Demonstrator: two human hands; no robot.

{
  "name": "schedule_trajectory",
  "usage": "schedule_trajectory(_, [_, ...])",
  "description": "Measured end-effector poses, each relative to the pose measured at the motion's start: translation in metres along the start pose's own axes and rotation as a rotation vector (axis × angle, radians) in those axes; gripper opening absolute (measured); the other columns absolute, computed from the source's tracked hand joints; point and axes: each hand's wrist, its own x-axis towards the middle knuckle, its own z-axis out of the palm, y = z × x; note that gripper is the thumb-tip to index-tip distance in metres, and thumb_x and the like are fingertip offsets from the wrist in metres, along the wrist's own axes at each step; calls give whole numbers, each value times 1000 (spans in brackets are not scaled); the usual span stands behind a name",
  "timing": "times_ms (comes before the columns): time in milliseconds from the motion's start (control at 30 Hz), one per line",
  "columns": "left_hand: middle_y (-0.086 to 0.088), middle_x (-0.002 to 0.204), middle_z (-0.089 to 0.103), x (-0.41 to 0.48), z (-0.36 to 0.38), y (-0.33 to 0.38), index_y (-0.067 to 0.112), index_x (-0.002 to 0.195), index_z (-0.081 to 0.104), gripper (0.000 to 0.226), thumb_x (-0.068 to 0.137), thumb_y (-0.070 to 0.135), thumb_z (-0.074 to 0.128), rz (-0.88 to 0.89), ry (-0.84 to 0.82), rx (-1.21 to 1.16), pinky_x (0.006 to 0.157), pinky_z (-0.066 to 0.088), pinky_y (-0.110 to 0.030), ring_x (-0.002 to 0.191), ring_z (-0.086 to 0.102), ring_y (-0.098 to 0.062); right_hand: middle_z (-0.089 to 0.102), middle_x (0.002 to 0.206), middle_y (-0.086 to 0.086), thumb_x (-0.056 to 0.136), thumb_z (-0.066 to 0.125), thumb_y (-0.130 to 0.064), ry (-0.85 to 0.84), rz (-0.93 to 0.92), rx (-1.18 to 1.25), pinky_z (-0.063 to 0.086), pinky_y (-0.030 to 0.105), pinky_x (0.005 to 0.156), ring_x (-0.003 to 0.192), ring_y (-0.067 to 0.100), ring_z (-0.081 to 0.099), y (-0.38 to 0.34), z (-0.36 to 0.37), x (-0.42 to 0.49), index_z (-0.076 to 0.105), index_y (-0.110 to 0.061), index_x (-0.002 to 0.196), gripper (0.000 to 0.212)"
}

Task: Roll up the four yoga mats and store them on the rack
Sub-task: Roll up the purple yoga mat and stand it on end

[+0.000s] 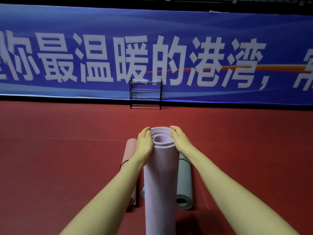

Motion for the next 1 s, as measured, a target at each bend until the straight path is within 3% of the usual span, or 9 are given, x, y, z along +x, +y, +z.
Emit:
schedule_trajectory(167, [-8,143,46,0,-11,-4,6,140,43,41,101,9,30,-21,-11,-54,112,31,-33,130,43,-20,41,145,-1,100,39,-41,-43,8,98,30,26,102,131,17,39,-1,7,-11,34,-23,142,47])
schedule_trajectory(267, [-7,142,45,-3,-16,-4,9,143,38,43,100,10,30,-85,-22,-103,110,33,-34,129,44,-21,30,151,-4,69,72,-61,-225,102,362,25,30,113,136,12,33,13,4,-24,16,-27,150,104])
schedule_trajectory(367, [-7,136,47,-7,-18,-5,12,144,30,46,100,21,33,-241,-51,-147,102,39,-38,121,48,-26,27,149,-11,40,92,-43,-345,46,237,31,34,113,134,8,34,34,5,-37,3,-32,149,141])
schedule_trajectory(433, [-10,132,51,-11,-21,-3,6,135,38,43,97,24,34,-278,-84,-95,95,42,-40,115,52,-29,30,147,-11,40,94,-32,-288,7,166,36,32,110,131,8,37,36,8,-45,7,-31,146,138])
schedule_trajectory(567, [-17,124,55,-18,-29,3,4,117,51,33,94,18,32,-210,-56,-1,94,44,-45,105,53,-31,47,131,-11,45,95,-17,-147,-96,182,42,22,98,120,6,47,24,5,-59,30,-32,130,108])
schedule_trajectory(667, [-14,100,60,-15,-31,16,6,97,56,25,93,14,33,-128,-29,-67,70,45,-37,82,53,-27,49,129,-11,42,96,-18,-75,-175,180,42,16,91,117,5,49,5,-7,-63,34,-27,131,109])
schedule_trajectory(733, [-9,76,49,-12,-30,23,9,84,50,19,92,10,33,-103,-52,-159,56,32,-28,62,40,-20,44,132,-9,39,96,-24,-41,-237,85,39,20,95,120,7,45,-12,-19,-62,33,-28,131,111])
schedule_trajectory(900, [-5,73,52,-23,-41,-14,11,94,52,19,100,10,35,-269,-222,-323,43,42,-21,52,48,-13,36,135,-7,32,85,-52,-100,-312,-311,36,38,104,126,14,33,-11,-17,-58,28,-31,137,121])
schedule_trajectory(1000, [-7,83,56,-19,-48,-75,12,105,58,20,101,10,38,-437,-323,-224,48,51,-27,66,53,-16,33,136,-9,35,81,-56,-219,-276,-540,35,38,100,127,15,31,27,14,-53,22,-33,139,122])
